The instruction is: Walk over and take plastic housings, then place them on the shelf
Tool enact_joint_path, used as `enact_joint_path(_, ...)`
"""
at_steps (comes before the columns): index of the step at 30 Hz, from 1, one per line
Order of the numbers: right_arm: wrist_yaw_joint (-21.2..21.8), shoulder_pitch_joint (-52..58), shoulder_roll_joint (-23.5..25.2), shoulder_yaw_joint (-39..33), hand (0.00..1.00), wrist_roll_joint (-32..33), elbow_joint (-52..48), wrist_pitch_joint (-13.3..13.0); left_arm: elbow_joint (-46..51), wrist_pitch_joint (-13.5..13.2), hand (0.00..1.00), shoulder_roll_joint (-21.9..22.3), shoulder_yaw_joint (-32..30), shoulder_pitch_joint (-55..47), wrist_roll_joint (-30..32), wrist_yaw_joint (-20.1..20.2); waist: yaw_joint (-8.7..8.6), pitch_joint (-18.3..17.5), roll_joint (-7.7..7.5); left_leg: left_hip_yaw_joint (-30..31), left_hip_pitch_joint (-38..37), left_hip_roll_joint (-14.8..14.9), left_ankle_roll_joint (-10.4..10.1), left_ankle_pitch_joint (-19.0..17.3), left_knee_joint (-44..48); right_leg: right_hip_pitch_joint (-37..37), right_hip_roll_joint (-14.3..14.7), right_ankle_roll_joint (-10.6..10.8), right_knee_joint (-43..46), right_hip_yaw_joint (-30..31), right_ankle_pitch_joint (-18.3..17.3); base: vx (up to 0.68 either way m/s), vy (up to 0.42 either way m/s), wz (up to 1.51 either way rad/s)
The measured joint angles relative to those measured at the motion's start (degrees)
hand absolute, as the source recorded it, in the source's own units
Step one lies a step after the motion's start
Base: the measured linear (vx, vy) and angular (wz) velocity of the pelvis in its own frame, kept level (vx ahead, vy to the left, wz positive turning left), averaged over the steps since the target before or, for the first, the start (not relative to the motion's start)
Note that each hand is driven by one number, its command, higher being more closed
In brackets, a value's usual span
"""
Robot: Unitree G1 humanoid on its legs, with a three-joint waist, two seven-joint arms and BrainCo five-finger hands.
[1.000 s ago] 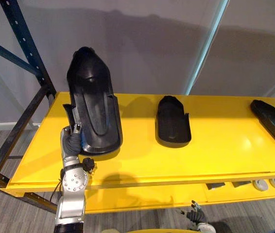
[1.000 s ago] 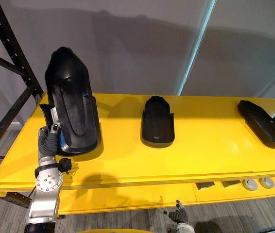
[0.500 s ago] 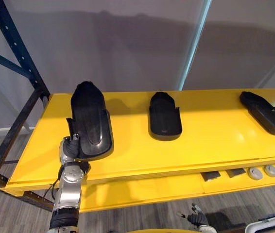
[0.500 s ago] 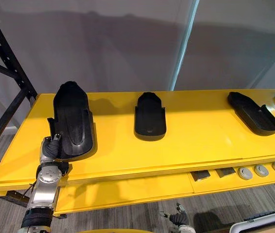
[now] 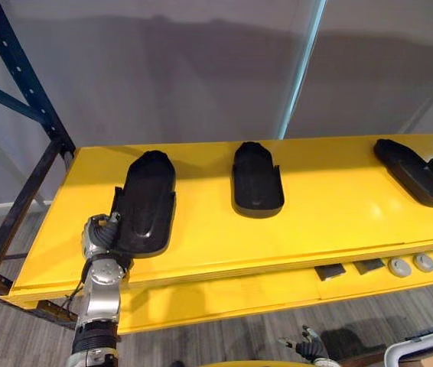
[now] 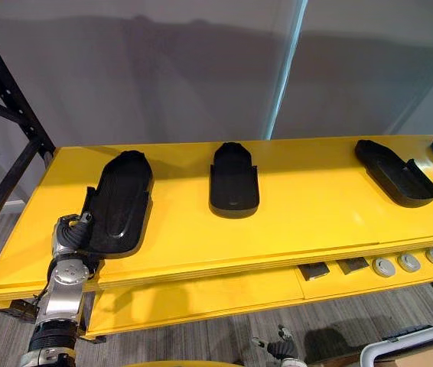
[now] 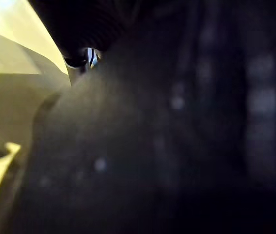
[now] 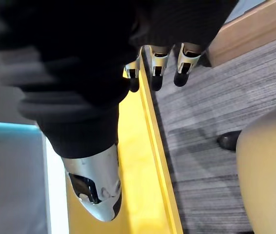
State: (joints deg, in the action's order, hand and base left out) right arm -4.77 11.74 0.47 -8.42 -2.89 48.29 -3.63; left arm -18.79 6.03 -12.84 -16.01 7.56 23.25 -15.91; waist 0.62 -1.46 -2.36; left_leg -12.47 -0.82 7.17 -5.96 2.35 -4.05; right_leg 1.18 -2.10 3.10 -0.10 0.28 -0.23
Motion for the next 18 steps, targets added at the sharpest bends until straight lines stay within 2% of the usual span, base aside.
enact_joint_path(4,0.02,-0.60,0.11,0.00,0.00,0.00,0.27,-0.02,-0.63,0.04,0.00,-1.33,0.02,1.44,-0.03,-0.29,-0.06,0.03,-0.04,0.45,0.01,0.01,0.02,-0.01,-0.07,-0.02,0.07,-0.01,0.01,-0.01,0.02,0.06,0.001,0.01)
enact_joint_path(11,0.00,-0.57,0.12,0.01,0.00,0.01,0.37,-0.05,0.15,-0.21,0.00,-1.13,0.07,2.72,-1.96,-2.14,-0.07,0.06,-0.04,1.06,-0.13,0.01,0.06,0.02,-0.16,-0.06,0.03,-0.07,0.53,-0.06,-0.03,-0.03,0.004,0.03)
enact_joint_path(15,-0.04,0.08,0.16,0.02,0.00,0.03,0.43,-0.03,5.34,-1.42,0.00,1.32,0.14,2.39,-6.85,-4.25,-0.01,0.39,-0.07,1.26,-1.03,-0.16,0.35,0.33,-1.37,-0.15,-0.05,-0.23,1.02,-0.08,-0.84,-0.05,0.006,0.04)
enact_joint_path(18,-0.07,0.03,0.25,0.02,0.00,0.03,0.43,-0.02,12.44,-2.50,0.00,3.72,0.83,2.06,-7.44,-4.76,0.13,0.69,-0.33,1.39,-0.80,-0.14,0.18,0.23,-1.36,-0.20,-0.04,-0.01,1.00,-0.07,-0.98,-0.01,0.005,0.01)
